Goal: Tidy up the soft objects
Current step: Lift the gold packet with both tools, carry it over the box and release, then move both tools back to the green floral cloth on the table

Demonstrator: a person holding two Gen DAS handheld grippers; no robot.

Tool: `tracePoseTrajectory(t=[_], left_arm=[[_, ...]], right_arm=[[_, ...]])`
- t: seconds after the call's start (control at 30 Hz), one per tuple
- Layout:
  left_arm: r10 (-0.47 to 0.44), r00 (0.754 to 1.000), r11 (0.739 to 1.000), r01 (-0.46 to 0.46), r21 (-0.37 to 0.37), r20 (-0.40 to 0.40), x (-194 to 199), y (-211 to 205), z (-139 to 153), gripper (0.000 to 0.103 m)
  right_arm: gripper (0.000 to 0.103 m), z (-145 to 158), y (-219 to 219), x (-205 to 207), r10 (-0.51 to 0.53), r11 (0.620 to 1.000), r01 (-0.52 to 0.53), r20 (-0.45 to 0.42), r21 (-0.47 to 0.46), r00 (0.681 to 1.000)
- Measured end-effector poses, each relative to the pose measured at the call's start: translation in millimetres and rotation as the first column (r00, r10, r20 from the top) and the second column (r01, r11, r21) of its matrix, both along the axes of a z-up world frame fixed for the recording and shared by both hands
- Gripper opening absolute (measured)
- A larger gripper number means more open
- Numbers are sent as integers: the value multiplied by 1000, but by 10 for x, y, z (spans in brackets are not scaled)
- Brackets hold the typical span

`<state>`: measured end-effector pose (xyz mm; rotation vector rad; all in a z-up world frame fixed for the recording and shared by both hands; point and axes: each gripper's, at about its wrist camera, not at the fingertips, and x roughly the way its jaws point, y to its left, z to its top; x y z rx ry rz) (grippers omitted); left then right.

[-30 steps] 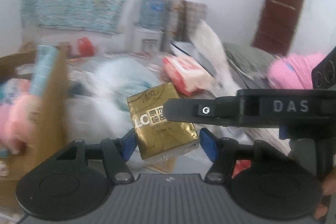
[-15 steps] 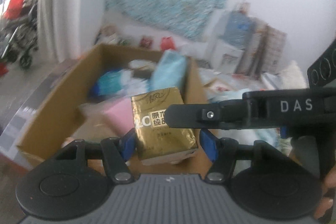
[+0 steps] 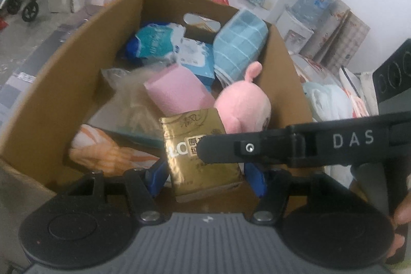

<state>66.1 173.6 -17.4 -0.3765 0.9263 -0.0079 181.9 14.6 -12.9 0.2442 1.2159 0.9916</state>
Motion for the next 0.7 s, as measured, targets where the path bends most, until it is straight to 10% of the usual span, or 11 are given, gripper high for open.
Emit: tracePoseTrajectory(t=[0.5,0.7], left_arm=[[-17,1000,1000,17,-7,-9,26,-15,-42,72],[6,997,1000,-7,11,77,-112,-49,107,74]], right_arm=[[68,-23,112,68,18,997,-13,64,-71,998],[69,127,-52,71,-20,999,16,82,44,996]])
